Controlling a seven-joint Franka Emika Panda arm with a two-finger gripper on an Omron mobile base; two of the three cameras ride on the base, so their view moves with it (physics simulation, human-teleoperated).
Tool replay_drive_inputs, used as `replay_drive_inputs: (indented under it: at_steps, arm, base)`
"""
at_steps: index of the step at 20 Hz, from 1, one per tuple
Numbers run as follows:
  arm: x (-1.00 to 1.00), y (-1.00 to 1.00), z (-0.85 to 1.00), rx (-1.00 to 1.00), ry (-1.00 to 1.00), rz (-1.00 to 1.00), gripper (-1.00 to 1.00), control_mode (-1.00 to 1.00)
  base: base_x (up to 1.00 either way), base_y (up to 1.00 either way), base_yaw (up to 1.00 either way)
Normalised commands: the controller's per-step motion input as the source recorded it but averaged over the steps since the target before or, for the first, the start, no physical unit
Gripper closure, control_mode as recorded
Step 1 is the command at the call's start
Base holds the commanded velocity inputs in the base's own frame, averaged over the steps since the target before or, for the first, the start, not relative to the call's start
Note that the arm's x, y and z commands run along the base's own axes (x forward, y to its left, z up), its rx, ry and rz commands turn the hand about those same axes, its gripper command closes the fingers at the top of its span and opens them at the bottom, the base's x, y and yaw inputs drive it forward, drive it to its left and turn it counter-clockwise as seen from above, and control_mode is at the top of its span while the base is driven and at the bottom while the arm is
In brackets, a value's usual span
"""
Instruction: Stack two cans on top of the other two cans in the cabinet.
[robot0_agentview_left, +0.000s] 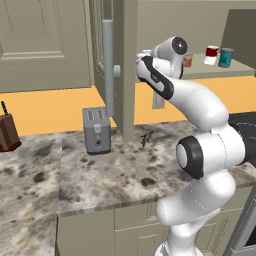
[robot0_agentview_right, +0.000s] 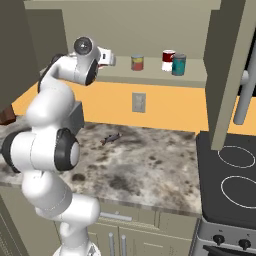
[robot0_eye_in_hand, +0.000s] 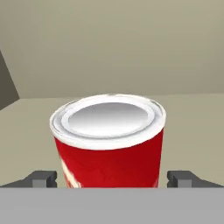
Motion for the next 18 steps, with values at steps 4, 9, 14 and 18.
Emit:
replay_drive_inputs:
  at_steps: [4,9,14,18]
  arm:
    - [0.23,-0.01,0.00,0.00,0.01,0.00,-1.00,-1.00]
    - [0.14,0.00,-0.02,0.00,0.00,0.00,-1.00,-1.00]
    - [0.00,-0.02,-0.18,0.00,0.00,0.00,1.00,-1.00]
    - [0.00,-0.08,-0.26,0.00,0.00,0.00,1.00,-1.00]
  base:
    - [0.00,0.00,0.00]
    - [0.00,0.00,0.00]
    - [0.00,0.00,0.00]
    - [0.00,0.00,0.00]
